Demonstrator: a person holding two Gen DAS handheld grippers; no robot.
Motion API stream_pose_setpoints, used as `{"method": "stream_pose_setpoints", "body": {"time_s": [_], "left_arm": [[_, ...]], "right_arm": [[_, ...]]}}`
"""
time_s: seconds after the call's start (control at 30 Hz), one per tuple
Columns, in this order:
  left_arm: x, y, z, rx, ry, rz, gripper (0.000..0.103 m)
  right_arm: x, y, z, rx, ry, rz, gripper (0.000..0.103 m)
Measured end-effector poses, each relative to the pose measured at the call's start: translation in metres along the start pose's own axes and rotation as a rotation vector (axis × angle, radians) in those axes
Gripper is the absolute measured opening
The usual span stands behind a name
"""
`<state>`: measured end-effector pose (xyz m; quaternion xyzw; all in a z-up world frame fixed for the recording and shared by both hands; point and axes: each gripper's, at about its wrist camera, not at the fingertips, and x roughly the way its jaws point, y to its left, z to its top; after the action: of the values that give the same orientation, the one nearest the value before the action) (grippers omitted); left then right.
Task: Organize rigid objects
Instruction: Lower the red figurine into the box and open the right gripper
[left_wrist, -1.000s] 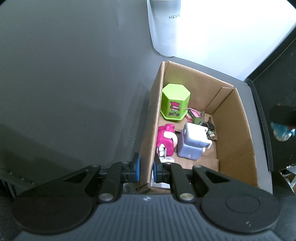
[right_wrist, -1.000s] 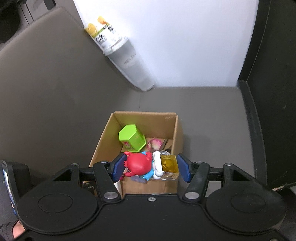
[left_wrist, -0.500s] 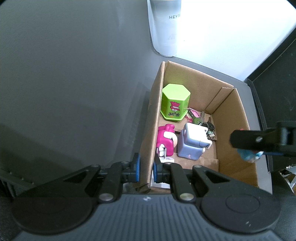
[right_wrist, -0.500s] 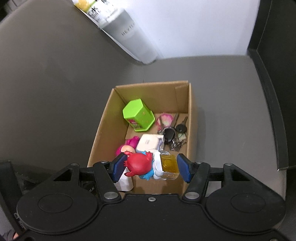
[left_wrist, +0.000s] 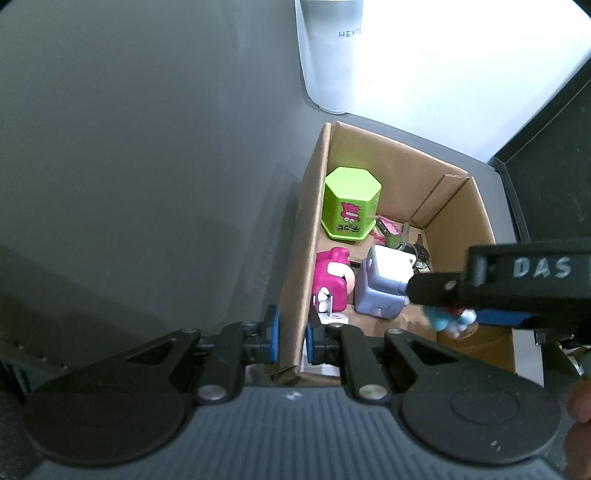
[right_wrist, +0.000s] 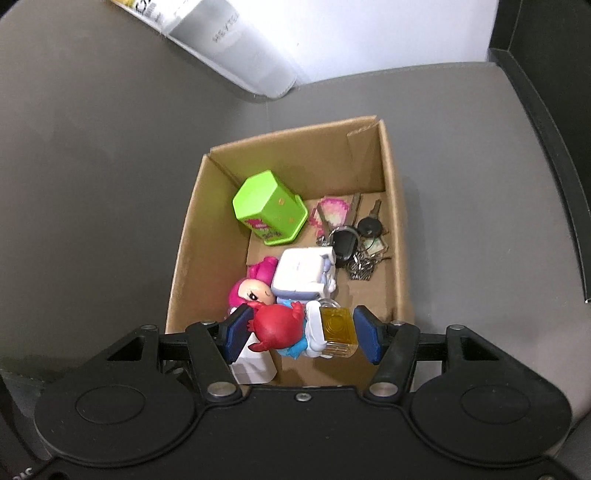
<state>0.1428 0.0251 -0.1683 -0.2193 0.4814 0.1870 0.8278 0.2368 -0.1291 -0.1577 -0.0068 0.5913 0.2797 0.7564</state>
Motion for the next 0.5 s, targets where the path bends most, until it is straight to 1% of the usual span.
{"method": "stream_pose_setpoints", "body": {"time_s": [0.07,0.2,0.3,0.4,0.5], "left_arm": [[0.0,0.0,0.0,0.001,-0.002,-0.001,0.013],[0.0,0.0,-0.001,0.003,-0.003,0.001,0.013],[0.001,0.0,-0.001,0.002,-0.001,0.001,0.013],[0.001,0.0,-0.001,0.002,-0.002,0.0,0.013],[0.001,0.001,-0.001,0.002,-0.002,0.003,0.013]], "right_arm": [[0.005,0.002,-0.001,-0.001,0.007,-0.003,0.059],[0.008,0.009,-0.001,-0.014,-0.01,-0.051,0.059],[0.011,0.014,-0.001,-0.037,-0.007,-0.087,0.06],[0.01,0.012,0.0,-0.028,0.0,-0.086,0.062],[0.005,0.009,0.001,-0.016,-0.004,-0.065,0.064]]}}
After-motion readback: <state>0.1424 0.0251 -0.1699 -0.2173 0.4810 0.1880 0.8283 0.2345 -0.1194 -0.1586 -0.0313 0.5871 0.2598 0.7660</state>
